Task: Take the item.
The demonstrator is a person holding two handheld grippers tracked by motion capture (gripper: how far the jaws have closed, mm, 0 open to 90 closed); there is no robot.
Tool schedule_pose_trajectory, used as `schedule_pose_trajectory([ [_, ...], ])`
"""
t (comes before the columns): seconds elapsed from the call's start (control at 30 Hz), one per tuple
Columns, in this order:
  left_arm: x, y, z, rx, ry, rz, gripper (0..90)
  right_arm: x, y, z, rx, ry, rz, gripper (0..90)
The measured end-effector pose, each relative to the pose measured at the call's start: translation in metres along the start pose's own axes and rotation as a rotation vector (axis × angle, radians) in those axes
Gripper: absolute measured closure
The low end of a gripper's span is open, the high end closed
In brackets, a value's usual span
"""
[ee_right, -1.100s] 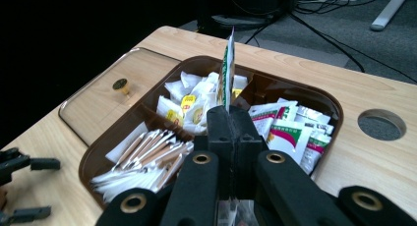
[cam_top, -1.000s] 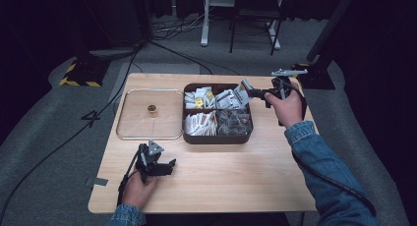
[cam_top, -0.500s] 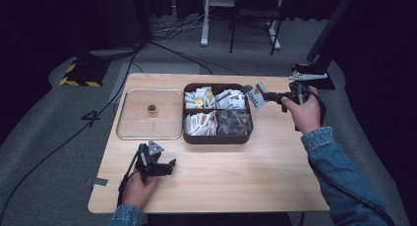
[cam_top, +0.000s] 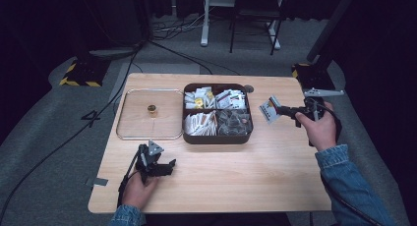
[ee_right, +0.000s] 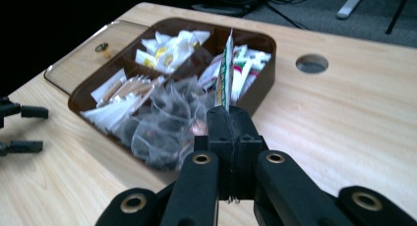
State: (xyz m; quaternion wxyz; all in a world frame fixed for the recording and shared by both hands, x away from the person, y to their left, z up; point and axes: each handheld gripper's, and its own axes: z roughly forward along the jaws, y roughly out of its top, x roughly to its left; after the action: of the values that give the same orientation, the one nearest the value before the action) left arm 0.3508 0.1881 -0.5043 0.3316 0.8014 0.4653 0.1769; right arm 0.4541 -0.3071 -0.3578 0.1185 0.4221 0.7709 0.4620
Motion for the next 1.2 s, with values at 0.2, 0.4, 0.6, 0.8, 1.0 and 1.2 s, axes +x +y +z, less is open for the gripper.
schedule_pose_trajectory([
  [0.2, 0.0, 0.0, 0.0, 0.0, 0.0, 0.0, 16.7, -0.008, -0.019, -0.004, 0.002, -0.01, 0.05, 90.0],
  [0.4, 0.0, 0.0, 0.0, 0.0, 0.0, 0.0, 16.7, -0.018, -0.042, 0.003, 0.015, -0.01, 0.113, 90.0],
  [0.6, 0.0, 0.0, 0.0, 0.0, 0.0, 0.0, 16.7, -0.022, -0.056, 0.011, 0.031, -0.025, 0.133, 90.0],
  [0.8, 0.0, 0.0, 0.0, 0.0, -0.001, 0.0, 16.7, -0.026, -0.066, 0.017, 0.049, -0.036, 0.156, 90.0],
  [1.0, 0.0, 0.0, 0.0, 0.0, -0.001, -0.001, 16.6, -0.028, -0.069, 0.02, 0.076, -0.031, 0.18, 89.9],
  [1.2, 0.0, 0.0, 0.0, 0.0, -0.001, 0.0, 16.7, -0.031, -0.073, 0.024, 0.102, -0.045, 0.188, 89.2],
])
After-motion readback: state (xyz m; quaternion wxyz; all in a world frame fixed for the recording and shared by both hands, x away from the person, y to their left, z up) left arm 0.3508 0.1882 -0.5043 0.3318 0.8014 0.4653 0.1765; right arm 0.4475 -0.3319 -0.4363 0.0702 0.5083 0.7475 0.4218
